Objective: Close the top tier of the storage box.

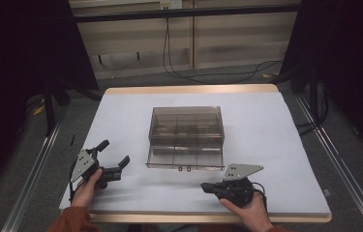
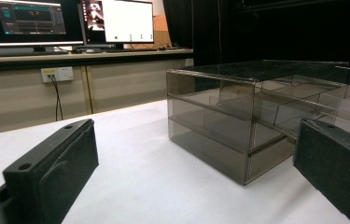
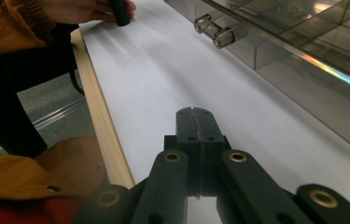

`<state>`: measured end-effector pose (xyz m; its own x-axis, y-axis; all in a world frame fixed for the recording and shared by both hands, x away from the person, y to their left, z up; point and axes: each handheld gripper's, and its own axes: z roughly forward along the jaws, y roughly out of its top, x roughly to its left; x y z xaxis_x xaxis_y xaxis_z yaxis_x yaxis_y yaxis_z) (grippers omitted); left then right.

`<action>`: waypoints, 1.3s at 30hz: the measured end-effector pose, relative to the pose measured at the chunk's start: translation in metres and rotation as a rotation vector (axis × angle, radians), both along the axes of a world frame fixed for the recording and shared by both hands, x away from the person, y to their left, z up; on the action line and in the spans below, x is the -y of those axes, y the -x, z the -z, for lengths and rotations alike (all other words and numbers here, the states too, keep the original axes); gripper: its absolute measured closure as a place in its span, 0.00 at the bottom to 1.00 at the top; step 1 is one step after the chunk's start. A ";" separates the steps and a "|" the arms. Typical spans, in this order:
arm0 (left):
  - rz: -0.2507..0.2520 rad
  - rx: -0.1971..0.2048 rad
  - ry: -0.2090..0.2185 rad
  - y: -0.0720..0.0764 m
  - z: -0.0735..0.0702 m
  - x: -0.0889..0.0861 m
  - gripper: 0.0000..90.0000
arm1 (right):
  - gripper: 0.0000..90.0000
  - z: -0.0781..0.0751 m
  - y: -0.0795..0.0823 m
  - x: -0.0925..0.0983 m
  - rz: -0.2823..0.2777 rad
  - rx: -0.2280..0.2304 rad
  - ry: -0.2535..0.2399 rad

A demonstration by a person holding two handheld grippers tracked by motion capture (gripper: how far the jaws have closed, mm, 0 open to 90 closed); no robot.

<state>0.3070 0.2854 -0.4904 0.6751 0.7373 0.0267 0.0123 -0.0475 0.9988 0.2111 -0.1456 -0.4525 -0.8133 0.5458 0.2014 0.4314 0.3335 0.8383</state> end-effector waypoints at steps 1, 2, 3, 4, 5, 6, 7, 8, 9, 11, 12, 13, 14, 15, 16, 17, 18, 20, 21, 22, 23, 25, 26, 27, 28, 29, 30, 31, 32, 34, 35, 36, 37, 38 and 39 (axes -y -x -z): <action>0.000 0.000 0.000 0.000 0.000 0.000 0.00 | 1.00 0.000 0.000 0.000 0.000 0.000 0.000; 0.000 0.000 0.000 0.000 0.000 0.000 0.00 | 1.00 0.000 0.000 -0.001 -0.004 0.002 0.002; 0.000 0.000 -0.001 0.000 0.000 0.000 0.00 | 1.00 0.000 -0.001 -0.003 -0.007 0.001 0.002; 0.000 0.000 0.000 0.000 0.000 0.000 0.00 | 1.00 -0.001 -0.001 -0.007 -0.017 0.006 0.010; 0.000 0.000 0.000 0.000 0.000 0.000 0.00 | 1.00 -0.001 -0.001 -0.007 -0.017 0.006 0.010; 0.001 0.000 0.001 0.000 0.000 0.000 0.00 | 1.00 -0.001 -0.002 -0.009 -0.024 0.006 0.007; 0.000 0.000 0.000 0.000 0.000 0.000 0.00 | 1.00 0.000 -0.003 -0.010 -0.025 0.008 0.010; 0.000 0.000 0.000 0.000 0.000 0.000 0.00 | 1.00 0.000 -0.003 -0.011 -0.025 0.007 0.012; 0.000 0.000 0.000 0.000 0.000 0.000 0.00 | 1.00 0.000 -0.004 -0.012 -0.026 0.009 0.012; 0.000 0.000 0.000 0.000 0.000 0.000 0.00 | 1.00 -0.001 -0.005 -0.013 -0.029 0.012 0.013; 0.000 0.000 0.000 0.000 0.000 0.000 0.00 | 1.00 -0.001 -0.005 -0.013 -0.029 0.012 0.013; 0.001 -0.002 0.009 0.000 0.000 0.000 0.00 | 1.00 -0.001 -0.006 -0.016 -0.030 0.013 0.010; 0.001 -0.002 0.009 0.000 0.000 0.000 0.00 | 1.00 -0.001 -0.006 -0.016 -0.030 0.013 0.010; 0.000 -0.001 0.000 0.000 0.000 0.000 0.00 | 1.00 -0.002 -0.008 -0.019 -0.035 0.020 0.009; 0.000 0.000 0.000 0.000 0.000 0.000 0.00 | 1.00 -0.003 -0.008 -0.021 -0.040 0.023 0.013; 0.000 0.000 0.000 0.000 0.000 0.000 0.00 | 1.00 -0.003 -0.008 -0.022 -0.042 0.023 0.012; 0.000 0.000 0.000 0.000 0.000 0.000 0.00 | 1.00 -0.003 -0.008 -0.022 -0.042 0.023 0.012; 0.000 0.000 0.000 0.000 0.000 0.000 0.00 | 1.00 -0.002 -0.009 -0.028 -0.056 0.024 0.020; 0.000 0.000 0.000 0.000 0.000 0.000 0.00 | 1.00 -0.002 -0.009 -0.028 -0.056 0.024 0.020; 0.001 -0.001 0.001 0.000 0.000 0.000 0.00 | 1.00 -0.002 -0.010 -0.029 -0.061 0.027 0.022; 0.002 0.000 0.009 0.000 0.000 0.000 0.00 | 1.00 -0.002 -0.011 -0.032 -0.063 0.026 0.021; 0.002 0.000 0.009 0.000 0.000 0.000 0.00 | 1.00 -0.002 -0.012 -0.034 -0.065 0.027 0.020; 0.001 0.001 0.002 0.000 0.000 0.000 0.00 | 1.00 -0.002 -0.013 -0.036 -0.064 0.030 0.020; 0.001 0.001 0.002 0.000 0.000 0.000 0.00 | 1.00 -0.003 -0.014 -0.037 -0.067 0.031 0.017; 0.001 0.000 0.001 0.000 0.000 0.000 0.00 | 1.00 -0.003 -0.015 -0.039 -0.069 0.031 0.017; 0.001 0.000 0.001 0.000 0.000 0.000 0.00 | 1.00 -0.003 -0.015 -0.039 -0.069 0.031 0.017; 0.001 0.000 0.001 0.000 0.000 0.000 0.00 | 1.00 -0.003 -0.015 -0.040 -0.071 0.035 0.018; 0.000 -0.001 0.001 0.000 0.000 0.000 0.00 | 1.00 -0.003 -0.017 -0.042 -0.071 0.036 0.017; 0.001 0.000 0.000 0.000 0.000 0.000 0.00 | 1.00 -0.003 -0.018 -0.044 -0.073 0.037 0.017; 0.000 0.000 0.000 0.000 0.000 0.000 0.00 | 1.00 -0.003 -0.020 -0.046 -0.077 0.037 0.016; 0.000 0.000 0.000 0.000 0.000 0.000 0.00 | 1.00 -0.003 -0.020 -0.046 -0.077 0.037 0.016; 0.000 0.000 0.000 0.000 0.000 0.000 0.00 | 1.00 -0.002 -0.020 -0.048 -0.078 0.034 0.017; 0.001 0.001 -0.002 0.000 0.000 0.000 0.00 | 1.00 -0.002 -0.022 -0.050 -0.077 0.039 0.022; 0.000 0.000 0.000 0.000 0.000 0.000 0.00 | 1.00 -0.001 -0.022 -0.051 -0.080 0.039 0.023; 0.000 0.000 0.000 0.000 0.000 0.000 0.00 | 1.00 -0.001 -0.022 -0.052 -0.081 0.040 0.022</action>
<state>0.3069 0.2854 -0.4904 0.6754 0.7370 0.0267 0.0121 -0.0472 0.9988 0.2333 -0.0936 -0.4514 -0.8619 0.4823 0.1564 0.3688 0.3846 0.8462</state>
